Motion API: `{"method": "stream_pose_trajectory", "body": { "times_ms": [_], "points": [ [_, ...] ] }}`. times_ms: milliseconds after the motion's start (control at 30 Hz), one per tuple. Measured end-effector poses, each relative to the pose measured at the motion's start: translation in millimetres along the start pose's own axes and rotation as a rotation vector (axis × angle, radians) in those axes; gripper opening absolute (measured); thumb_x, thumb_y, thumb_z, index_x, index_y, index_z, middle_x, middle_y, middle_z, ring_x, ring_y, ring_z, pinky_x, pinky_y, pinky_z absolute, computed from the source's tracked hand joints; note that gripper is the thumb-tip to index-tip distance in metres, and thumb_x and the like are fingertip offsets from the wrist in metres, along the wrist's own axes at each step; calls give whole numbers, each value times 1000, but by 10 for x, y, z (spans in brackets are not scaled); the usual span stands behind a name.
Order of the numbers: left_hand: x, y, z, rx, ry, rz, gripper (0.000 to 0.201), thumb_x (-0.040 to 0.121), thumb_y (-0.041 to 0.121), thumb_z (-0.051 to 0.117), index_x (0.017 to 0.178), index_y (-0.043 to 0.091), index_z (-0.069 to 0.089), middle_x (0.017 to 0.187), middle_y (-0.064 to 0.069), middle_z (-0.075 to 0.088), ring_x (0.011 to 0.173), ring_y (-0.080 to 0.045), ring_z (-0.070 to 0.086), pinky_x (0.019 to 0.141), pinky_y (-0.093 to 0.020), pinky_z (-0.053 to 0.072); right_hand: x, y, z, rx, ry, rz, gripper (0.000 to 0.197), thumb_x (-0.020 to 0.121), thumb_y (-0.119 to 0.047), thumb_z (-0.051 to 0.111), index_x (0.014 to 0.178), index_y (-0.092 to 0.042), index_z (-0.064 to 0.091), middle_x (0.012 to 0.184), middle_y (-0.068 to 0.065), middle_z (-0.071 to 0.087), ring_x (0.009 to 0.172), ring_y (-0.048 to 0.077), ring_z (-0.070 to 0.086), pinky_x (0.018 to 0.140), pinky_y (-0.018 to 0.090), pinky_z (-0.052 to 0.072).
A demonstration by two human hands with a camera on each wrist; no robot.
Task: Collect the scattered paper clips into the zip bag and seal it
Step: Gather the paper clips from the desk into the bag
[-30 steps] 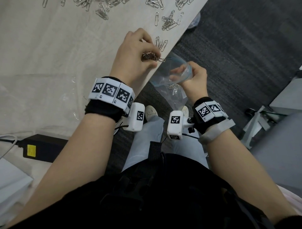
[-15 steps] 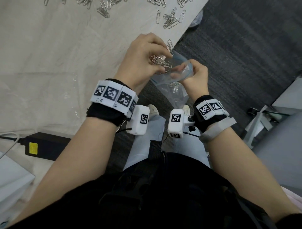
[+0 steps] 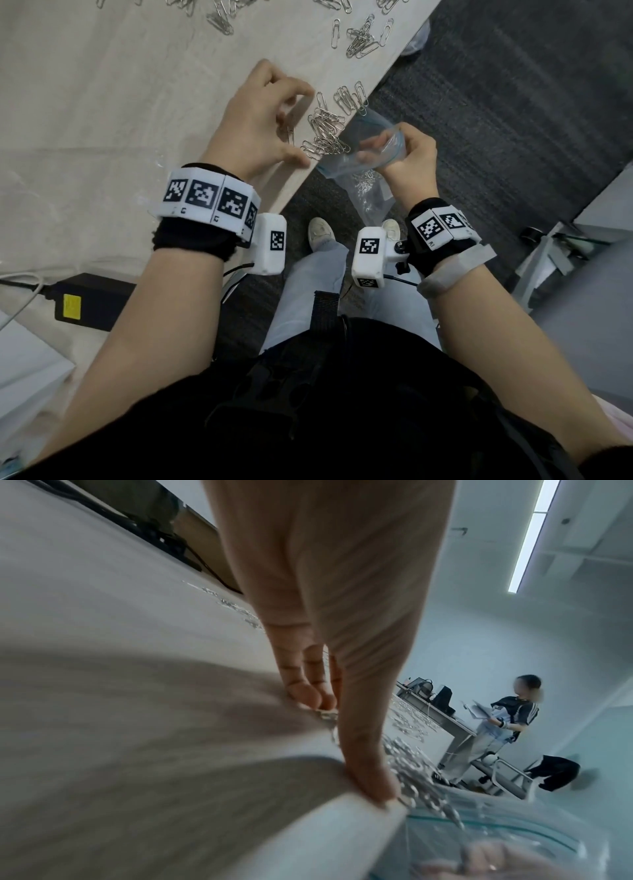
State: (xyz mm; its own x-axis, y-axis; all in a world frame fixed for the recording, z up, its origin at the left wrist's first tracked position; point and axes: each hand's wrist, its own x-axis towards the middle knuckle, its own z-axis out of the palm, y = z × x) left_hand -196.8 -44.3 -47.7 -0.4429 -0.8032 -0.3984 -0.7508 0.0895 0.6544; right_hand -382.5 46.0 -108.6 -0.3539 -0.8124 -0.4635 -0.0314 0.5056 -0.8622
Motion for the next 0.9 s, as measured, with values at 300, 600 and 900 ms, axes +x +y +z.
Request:
{"method": "stream_pose_trajectory", "body": {
  "times_ms": [300, 600, 900],
  "points": [
    [97, 83, 250, 3, 56, 130, 64, 61, 20, 84, 120, 13, 59, 116, -9, 49, 76, -12, 49, 70, -25, 47, 10, 42, -3, -19, 12, -17, 29, 62, -15, 83, 58, -37, 64, 86, 13, 74, 86, 34, 71, 77, 52, 58],
    [68, 195, 471, 38, 71, 238, 26, 67, 5, 77, 92, 8, 70, 98, -12, 60, 74, -15, 51, 63, -29, 46, -3, 49, 21, -39, 38, -17, 23, 59, -19, 79, 59, -34, 62, 83, 25, 69, 73, 32, 63, 71, 57, 53],
    [164, 148, 408, 191, 225, 329, 42, 83, 9, 57, 123, 22, 58, 130, 0, 52, 113, -20, 39, 83, -36, 44, -33, 61, -12, -33, 10, -20, 19, 57, -25, 80, 59, -36, 65, 85, 17, 73, 85, 40, 69, 73, 57, 56]
  ]
}}
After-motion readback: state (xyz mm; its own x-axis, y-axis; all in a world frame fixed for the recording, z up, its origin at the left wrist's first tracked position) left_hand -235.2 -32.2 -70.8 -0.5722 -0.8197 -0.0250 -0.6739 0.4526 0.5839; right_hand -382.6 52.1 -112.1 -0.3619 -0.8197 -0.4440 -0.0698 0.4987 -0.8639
